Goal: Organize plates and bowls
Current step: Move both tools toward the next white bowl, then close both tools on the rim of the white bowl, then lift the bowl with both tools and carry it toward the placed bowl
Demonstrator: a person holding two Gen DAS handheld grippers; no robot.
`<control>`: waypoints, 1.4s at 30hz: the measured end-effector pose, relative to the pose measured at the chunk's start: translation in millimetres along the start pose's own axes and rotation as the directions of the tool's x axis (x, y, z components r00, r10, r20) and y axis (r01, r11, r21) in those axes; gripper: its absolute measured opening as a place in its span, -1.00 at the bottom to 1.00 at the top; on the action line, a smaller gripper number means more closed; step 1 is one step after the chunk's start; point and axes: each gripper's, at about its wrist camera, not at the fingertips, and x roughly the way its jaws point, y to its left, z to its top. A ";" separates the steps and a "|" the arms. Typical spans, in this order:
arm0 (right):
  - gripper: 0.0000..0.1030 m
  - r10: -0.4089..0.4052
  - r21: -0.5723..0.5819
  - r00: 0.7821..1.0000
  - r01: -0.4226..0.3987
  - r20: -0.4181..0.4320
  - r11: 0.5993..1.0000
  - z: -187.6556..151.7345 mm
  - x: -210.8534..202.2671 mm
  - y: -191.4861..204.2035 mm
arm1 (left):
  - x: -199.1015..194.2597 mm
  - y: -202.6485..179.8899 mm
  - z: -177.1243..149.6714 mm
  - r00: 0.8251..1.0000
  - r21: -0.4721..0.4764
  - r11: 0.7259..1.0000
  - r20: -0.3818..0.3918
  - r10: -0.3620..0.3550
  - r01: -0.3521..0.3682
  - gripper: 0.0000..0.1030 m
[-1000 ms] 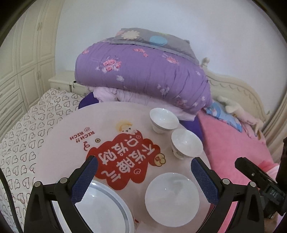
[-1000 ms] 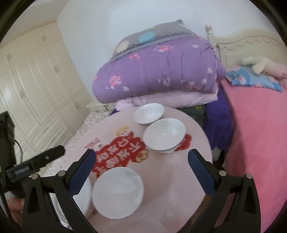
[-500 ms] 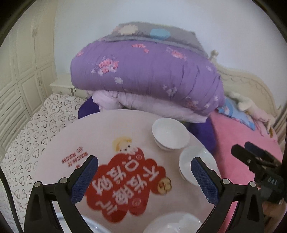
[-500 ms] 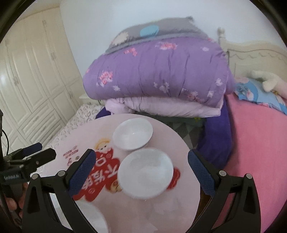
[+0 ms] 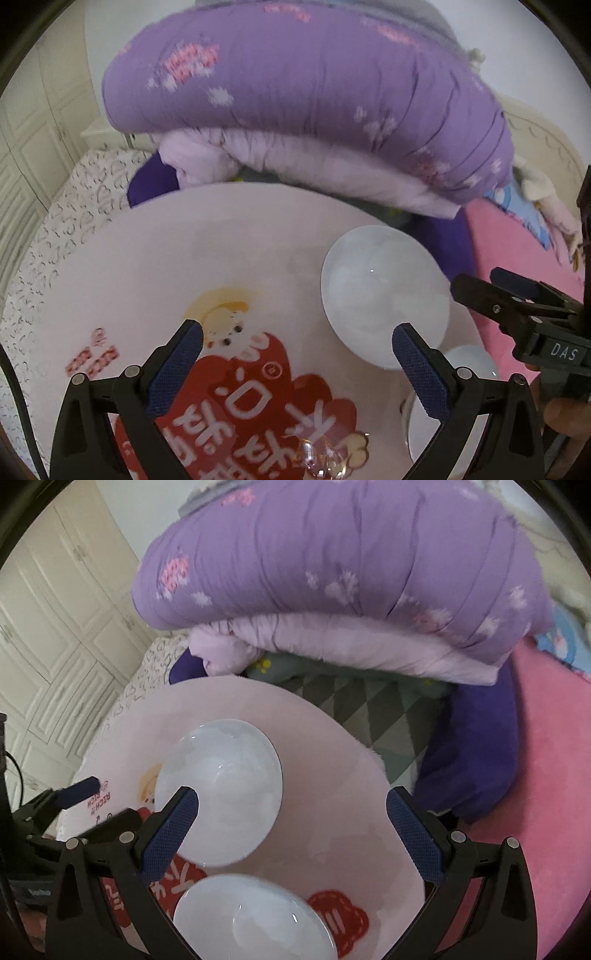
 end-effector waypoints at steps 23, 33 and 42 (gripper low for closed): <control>-0.77 0.068 0.032 0.991 -0.065 -0.117 0.997 3.0 44.9 7.7 | 103.7 3.2 35.5 0.976 -0.117 0.983 -0.149 -0.160 0.143 -0.79; -0.77 0.085 0.037 0.992 -0.082 -0.091 0.996 5.2 32.3 28.5 | 74.1 20.3 25.0 0.978 -0.146 0.978 -0.124 -0.170 0.152 -0.83; -0.77 0.093 0.018 0.994 -0.092 -0.052 0.996 -1.4 5.3 52.6 | 21.3 32.0 8.6 0.982 -0.140 0.977 -0.073 -0.174 0.163 -0.83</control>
